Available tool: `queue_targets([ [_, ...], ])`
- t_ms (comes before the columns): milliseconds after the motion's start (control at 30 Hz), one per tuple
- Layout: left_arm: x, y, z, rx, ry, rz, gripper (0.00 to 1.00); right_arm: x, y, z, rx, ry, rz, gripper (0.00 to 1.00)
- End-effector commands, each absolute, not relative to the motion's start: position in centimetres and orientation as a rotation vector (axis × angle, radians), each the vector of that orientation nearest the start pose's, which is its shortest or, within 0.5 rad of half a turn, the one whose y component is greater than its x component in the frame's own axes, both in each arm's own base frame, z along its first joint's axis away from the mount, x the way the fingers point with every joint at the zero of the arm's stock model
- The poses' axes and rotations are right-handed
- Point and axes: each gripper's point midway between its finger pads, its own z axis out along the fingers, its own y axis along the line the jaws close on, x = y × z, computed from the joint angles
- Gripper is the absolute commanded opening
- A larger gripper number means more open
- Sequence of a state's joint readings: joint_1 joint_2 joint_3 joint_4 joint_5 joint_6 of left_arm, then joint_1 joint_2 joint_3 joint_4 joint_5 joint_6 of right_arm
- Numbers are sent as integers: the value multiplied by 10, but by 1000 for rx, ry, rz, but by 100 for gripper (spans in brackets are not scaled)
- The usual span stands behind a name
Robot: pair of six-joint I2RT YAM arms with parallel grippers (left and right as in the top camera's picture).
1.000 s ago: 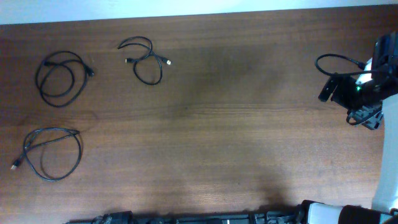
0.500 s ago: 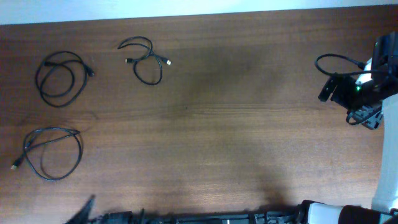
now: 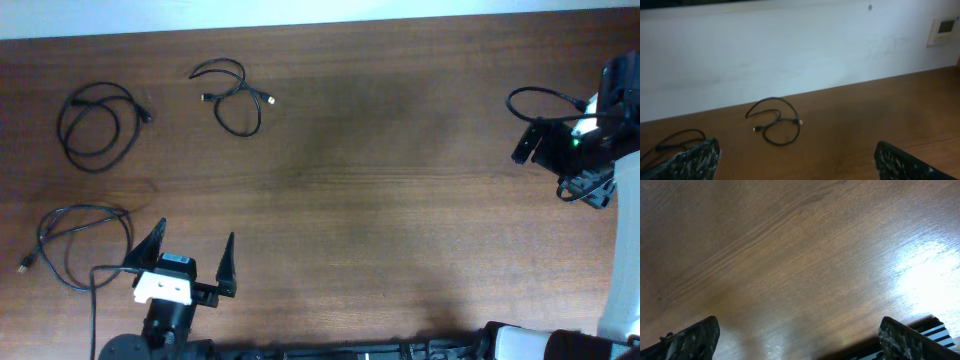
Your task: Untangle cables
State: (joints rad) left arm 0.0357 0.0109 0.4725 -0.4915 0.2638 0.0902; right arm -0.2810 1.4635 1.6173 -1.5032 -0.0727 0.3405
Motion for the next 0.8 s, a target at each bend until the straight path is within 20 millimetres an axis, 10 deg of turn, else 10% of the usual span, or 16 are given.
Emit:
queue_targets([
  [0,194,-32,266,231,1590,-77,99,271,-65,232,897,2785,120,99],
  [767,245,-18,180,176,1544,-12,99,271,-65,232,897,2785,120,99],
])
